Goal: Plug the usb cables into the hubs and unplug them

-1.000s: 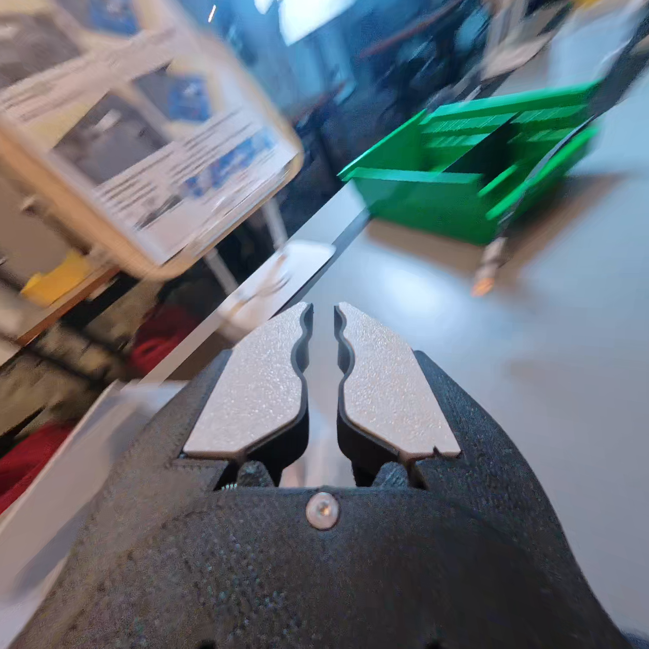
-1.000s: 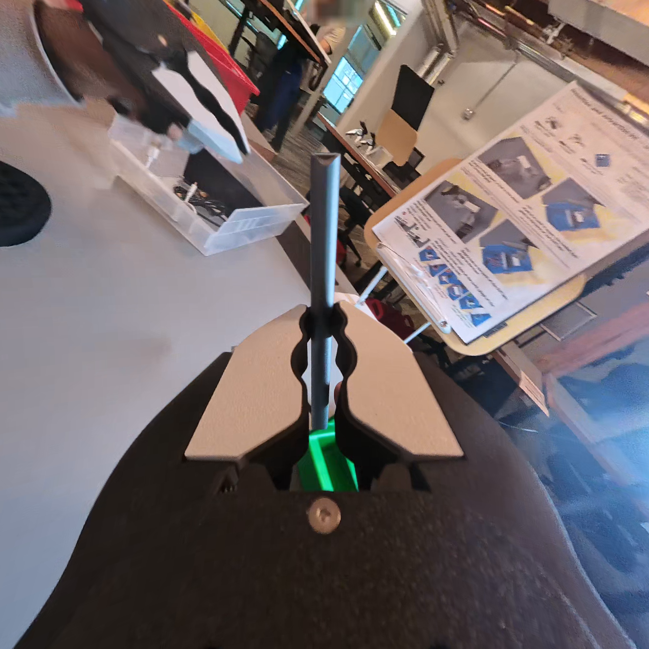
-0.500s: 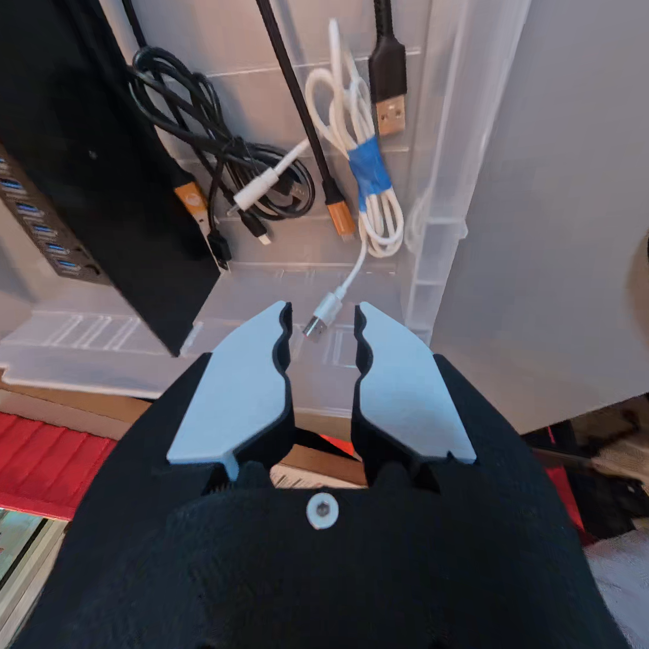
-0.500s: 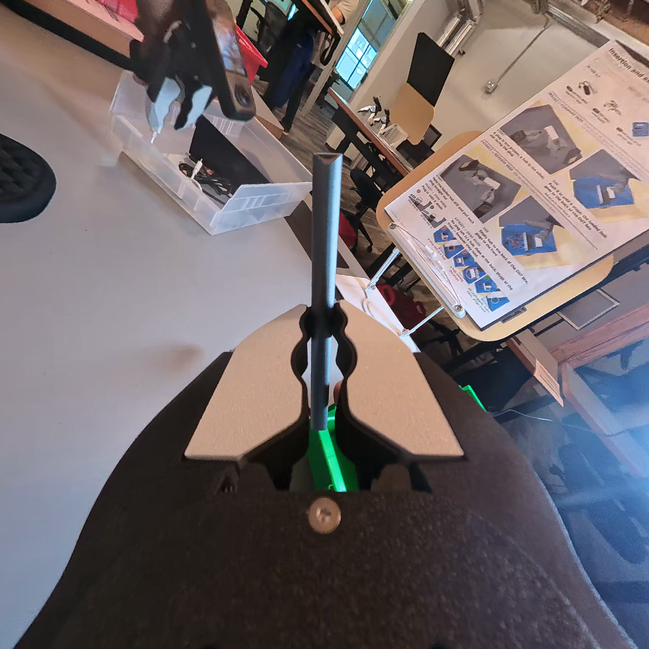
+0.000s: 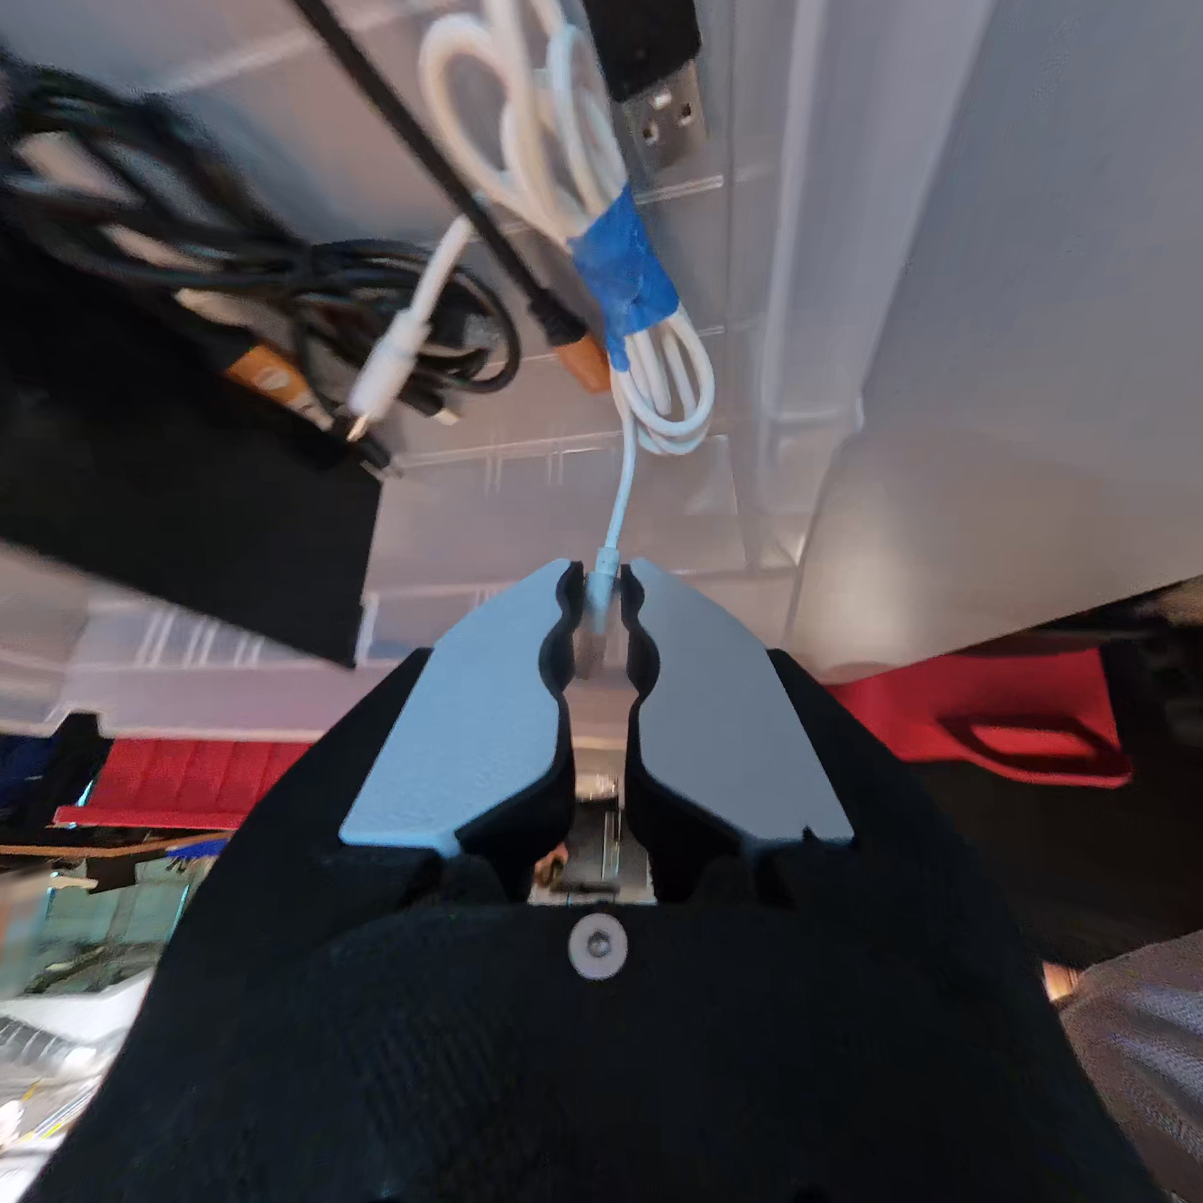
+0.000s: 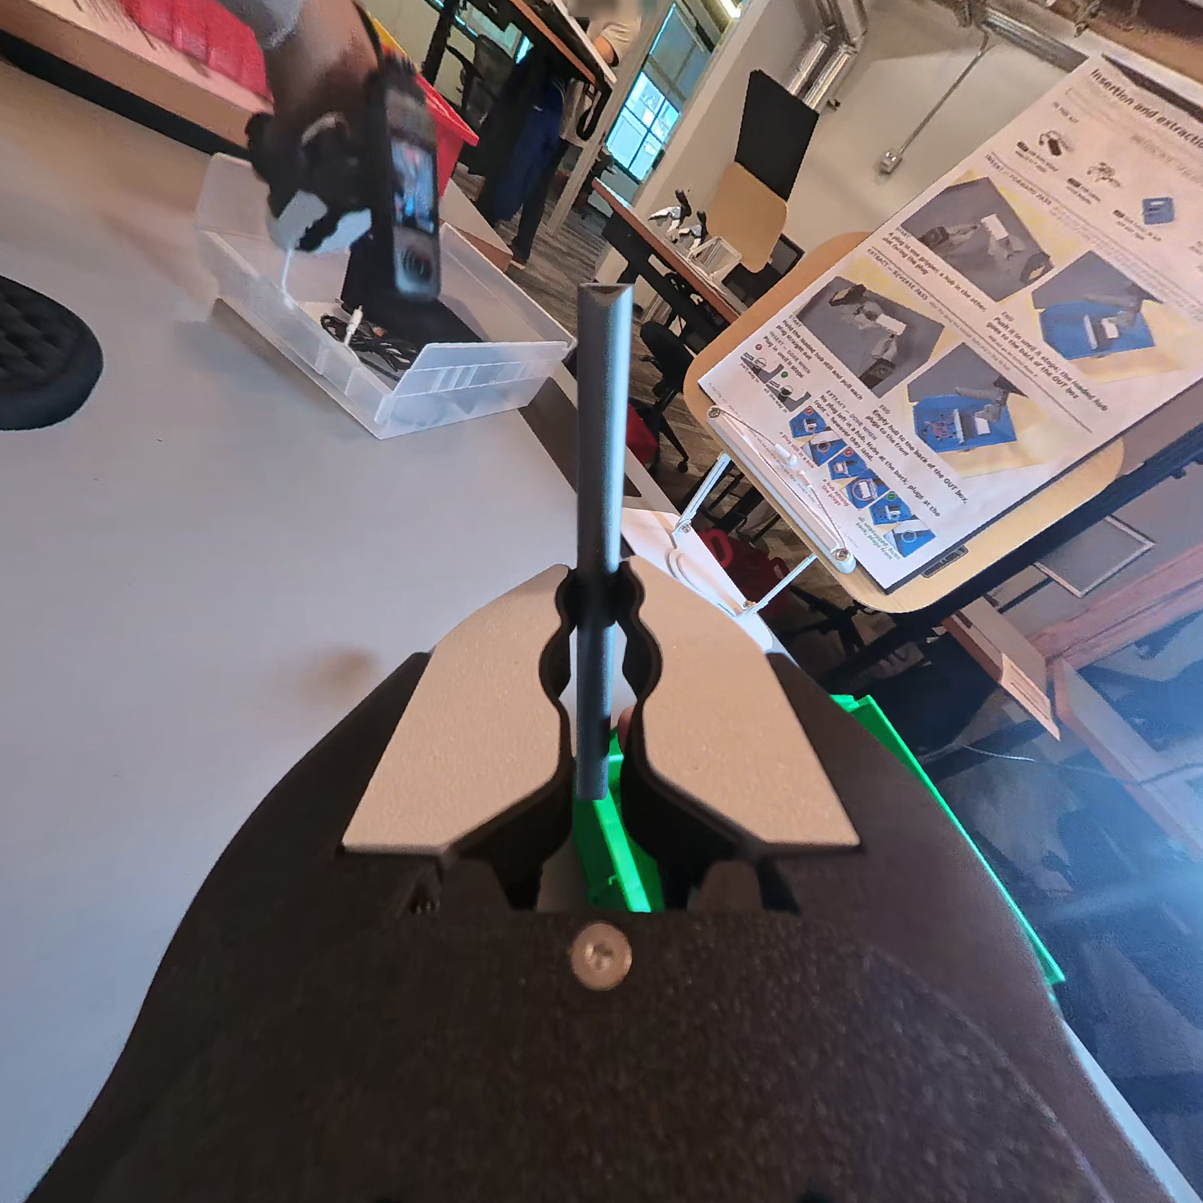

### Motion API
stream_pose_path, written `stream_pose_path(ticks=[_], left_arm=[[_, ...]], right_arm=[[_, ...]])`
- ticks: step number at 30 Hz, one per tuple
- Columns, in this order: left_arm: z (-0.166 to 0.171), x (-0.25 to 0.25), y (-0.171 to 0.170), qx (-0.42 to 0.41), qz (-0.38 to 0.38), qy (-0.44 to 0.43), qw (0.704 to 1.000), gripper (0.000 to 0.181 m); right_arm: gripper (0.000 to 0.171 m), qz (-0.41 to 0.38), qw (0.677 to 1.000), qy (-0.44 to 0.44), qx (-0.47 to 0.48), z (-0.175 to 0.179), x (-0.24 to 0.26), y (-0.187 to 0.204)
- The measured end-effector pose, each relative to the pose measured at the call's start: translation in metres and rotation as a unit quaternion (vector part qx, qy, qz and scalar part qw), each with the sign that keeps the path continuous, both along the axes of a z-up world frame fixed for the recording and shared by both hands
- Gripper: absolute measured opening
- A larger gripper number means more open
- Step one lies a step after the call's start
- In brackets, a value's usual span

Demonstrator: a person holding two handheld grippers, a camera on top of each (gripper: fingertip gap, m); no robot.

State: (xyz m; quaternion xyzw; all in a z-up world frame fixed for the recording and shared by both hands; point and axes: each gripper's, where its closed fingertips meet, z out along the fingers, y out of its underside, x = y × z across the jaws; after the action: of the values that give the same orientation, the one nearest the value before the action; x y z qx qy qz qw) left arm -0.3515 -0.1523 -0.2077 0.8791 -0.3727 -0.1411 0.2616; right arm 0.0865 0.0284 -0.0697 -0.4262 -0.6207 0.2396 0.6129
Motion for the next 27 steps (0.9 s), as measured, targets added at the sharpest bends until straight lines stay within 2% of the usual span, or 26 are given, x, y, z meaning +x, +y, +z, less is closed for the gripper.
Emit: stream_pose_path(ticks=[1, 3, 5, 8, 10, 13, 16, 19, 22, 24, 27], left_arm=[[0.013, 0.005, 0.007, 0.037, 0.001, -0.014, 0.999, 0.011], [0.045, 0.029, 0.024, 0.133, 0.007, -0.086, 0.987, 0.011], [0.085, 0.068, 0.046, 0.25, 0.011, -0.203, 0.947, 0.01], [0.146, 0.124, 0.073, 0.414, 0.021, -0.364, 0.834, 0.009], [0.167, 0.151, 0.08, 0.48, 0.049, -0.426, 0.766, 0.009], [0.168, 0.189, 0.083, 0.53, 0.102, -0.502, 0.676, 0.009], [0.13, 0.223, 0.089, 0.534, 0.175, -0.553, 0.615, 0.009], [0.079, 0.252, 0.097, 0.508, 0.242, -0.588, 0.58, 0.009], [0.047, 0.273, 0.099, 0.481, 0.259, -0.611, 0.573, 0.009], [0.044, 0.281, 0.097, 0.47, 0.249, -0.626, 0.57, 0.013], [0.057, 0.28, 0.092, 0.478, 0.22, -0.629, 0.572, 0.018]], right_arm=[[0.011, -0.001, 1.0, 0.002, -0.003, 0.001, 0.001, 0.001], [0.011, 0.0, 1.0, 0.009, -0.01, 0.003, 0.002, 0.003], [0.011, 0.002, 1.0, 0.016, -0.016, 0.006, 0.003, 0.003], [0.011, 0.0, 1.0, 0.027, -0.009, 0.012, 0.005, 0.001], [0.011, 0.0, 0.999, 0.036, -0.004, 0.017, 0.007, -0.002], [0.011, 0.002, 0.999, 0.045, -0.005, 0.022, 0.008, -0.004], [0.011, 0.001, 0.999, 0.045, -0.007, 0.022, 0.007, -0.004], [0.011, -0.002, 0.999, 0.04, -0.009, 0.018, 0.006, -0.002], [0.011, -0.004, 0.999, 0.036, -0.013, 0.015, 0.005, 0.0], [0.011, -0.006, 0.999, 0.034, -0.014, 0.013, 0.005, 0.002], [0.011, -0.006, 0.999, 0.032, -0.018, 0.01, 0.005, 0.003]])
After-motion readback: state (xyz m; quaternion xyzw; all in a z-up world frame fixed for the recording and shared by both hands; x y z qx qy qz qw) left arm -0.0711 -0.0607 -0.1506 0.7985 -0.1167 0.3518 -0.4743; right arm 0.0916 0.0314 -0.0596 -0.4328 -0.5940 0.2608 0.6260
